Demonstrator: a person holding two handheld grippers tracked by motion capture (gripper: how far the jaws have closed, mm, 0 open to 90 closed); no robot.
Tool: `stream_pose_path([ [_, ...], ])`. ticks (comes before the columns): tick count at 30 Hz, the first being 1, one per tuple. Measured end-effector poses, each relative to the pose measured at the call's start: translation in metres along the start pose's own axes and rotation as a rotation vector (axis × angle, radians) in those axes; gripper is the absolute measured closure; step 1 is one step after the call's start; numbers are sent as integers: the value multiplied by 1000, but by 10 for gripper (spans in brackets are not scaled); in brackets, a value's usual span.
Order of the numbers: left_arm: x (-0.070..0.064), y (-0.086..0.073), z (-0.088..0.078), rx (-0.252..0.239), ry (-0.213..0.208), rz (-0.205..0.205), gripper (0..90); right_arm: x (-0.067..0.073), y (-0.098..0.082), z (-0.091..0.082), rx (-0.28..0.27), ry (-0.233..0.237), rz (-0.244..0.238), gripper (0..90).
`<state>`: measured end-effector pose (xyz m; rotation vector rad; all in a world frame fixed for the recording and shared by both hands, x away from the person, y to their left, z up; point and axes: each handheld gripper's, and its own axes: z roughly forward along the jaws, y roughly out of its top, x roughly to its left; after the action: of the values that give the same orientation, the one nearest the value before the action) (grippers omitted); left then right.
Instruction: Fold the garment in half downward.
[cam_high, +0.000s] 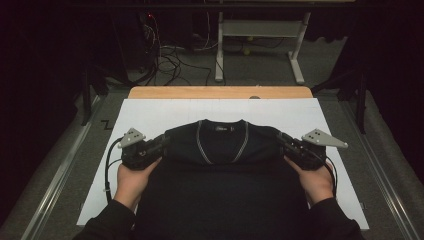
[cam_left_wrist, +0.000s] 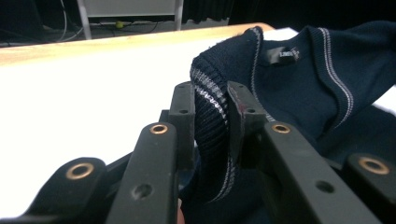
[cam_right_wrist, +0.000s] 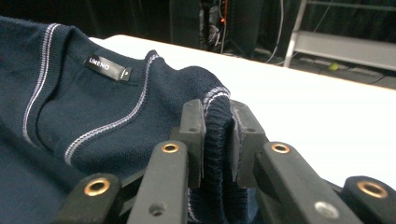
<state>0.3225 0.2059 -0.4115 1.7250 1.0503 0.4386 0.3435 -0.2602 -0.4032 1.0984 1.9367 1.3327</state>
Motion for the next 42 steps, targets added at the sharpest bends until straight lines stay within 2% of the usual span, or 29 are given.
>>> stream_pose_path([
  [3,-3,-13,-5,16,-23,-8,706,5,-15,-9,6,10,6,784],
  [7,-12,-26,-16,5,-22,28,705,10,-29,-22,-1,17,-2,784],
  [10,-14,-33,-21,2,-31,26,705,14,-36,-28,1,5,-17,784],
  [14,-18,-48,-30,15,-53,2,703,21,-53,-35,4,2,-40,781],
  [16,-23,-55,-33,50,-62,17,703,24,-59,-40,26,11,-47,780],
  [20,-30,-65,-44,75,-71,24,703,29,-63,-50,41,36,-48,781],
  [23,-34,-70,-54,76,-87,-3,699,31,-64,-60,34,43,-41,781],
  [26,-38,-74,-61,85,-79,19,698,33,-68,-68,40,50,-32,781],
  [32,-41,-85,-72,110,-82,-2,691,41,-77,-81,57,56,-36,781],
  [37,-48,-91,-80,119,-86,19,691,47,-80,-90,54,60,-40,781],
  [40,-48,-93,-78,124,-84,16,691,49,-81,-92,59,57,-49,781],
  [42,-43,-94,-71,153,-69,10,691,49,-81,-90,80,51,-46,780],
])
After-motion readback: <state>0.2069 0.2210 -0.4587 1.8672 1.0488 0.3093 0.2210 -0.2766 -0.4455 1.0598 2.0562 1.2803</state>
